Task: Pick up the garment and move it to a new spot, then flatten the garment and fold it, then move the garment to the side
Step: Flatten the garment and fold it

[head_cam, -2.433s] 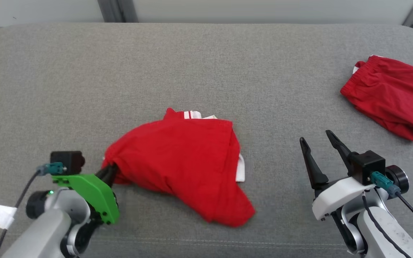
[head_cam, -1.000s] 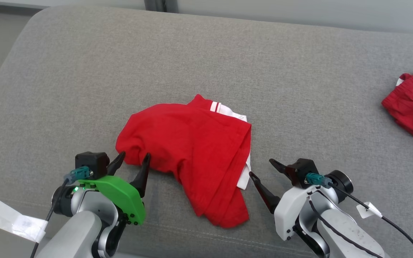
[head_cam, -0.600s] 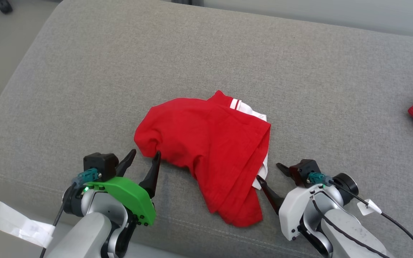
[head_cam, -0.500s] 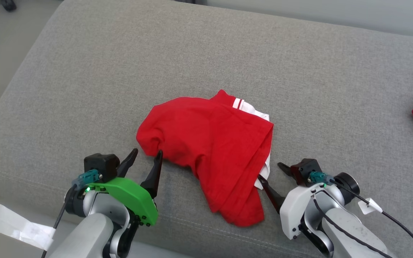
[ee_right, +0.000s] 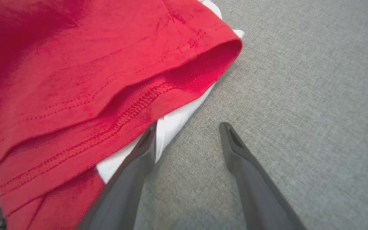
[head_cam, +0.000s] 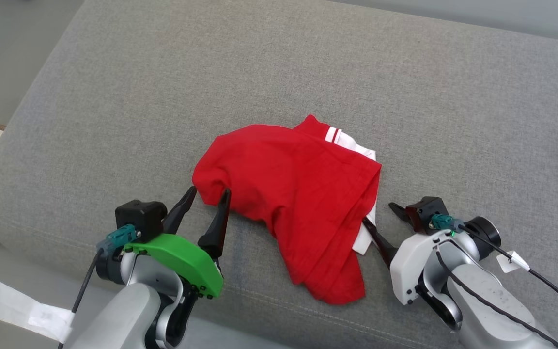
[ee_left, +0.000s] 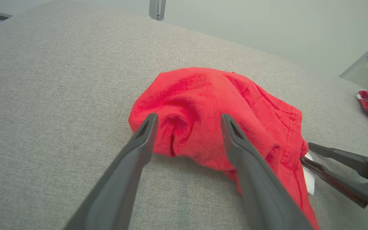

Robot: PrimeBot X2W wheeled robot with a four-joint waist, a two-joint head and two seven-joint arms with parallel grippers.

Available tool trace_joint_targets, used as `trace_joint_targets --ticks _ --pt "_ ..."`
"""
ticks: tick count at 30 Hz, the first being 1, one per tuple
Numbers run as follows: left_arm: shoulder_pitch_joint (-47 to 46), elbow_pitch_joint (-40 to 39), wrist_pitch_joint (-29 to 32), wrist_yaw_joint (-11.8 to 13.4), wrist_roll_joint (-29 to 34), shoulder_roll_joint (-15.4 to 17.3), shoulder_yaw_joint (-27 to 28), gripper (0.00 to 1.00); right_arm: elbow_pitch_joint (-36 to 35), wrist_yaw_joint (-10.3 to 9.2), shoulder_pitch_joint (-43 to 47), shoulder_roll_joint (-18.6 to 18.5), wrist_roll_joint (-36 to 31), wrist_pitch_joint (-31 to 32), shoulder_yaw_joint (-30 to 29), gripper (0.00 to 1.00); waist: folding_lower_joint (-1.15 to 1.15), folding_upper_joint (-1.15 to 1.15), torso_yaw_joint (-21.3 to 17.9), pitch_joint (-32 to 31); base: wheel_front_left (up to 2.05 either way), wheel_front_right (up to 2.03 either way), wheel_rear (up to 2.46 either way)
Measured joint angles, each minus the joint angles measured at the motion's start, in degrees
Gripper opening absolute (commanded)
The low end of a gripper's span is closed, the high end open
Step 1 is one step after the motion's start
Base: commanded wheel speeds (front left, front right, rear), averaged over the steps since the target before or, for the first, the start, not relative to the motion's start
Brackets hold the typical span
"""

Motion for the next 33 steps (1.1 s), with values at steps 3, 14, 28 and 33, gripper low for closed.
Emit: trace_joint_targets --ticks 3,14,28,33 --pt "0.16 -0.34 -0.15 0.0 0.0 -0.02 0.48 1.0 0.18 0.0 -0.52 -0.07 0.0 0.08 0.01 0.71 0.0 0.0 0.19 0.27 0.0 0.0 0.0" --pt "0.24 -1.07 -0.2 0.0 0.26 -0.57 1.1 1.0 1.03 0.67 -0.93 1.29 1.91 -0.11 0.01 0.0 0.0 0.0 0.72 0.55 0.0 0.0 0.0" --pt "1.91 -0.46 -0.6 0.01 0.45 -0.78 2.83 1.0 -7.26 3.08 -7.9 6.28 23.13 -0.34 -9.59 0.0 0.0 0.0 0.3 -3.85 0.0 0.0 0.0" --pt "2.61 -0.6 -0.11 0.01 0.75 -1.0 2.74 1.0 -11.23 3.33 -11.01 6.3 27.84 2.15 -9.58 0.0 0.0 0.0 0.12 -5.77 0.0 0.0 0.0"
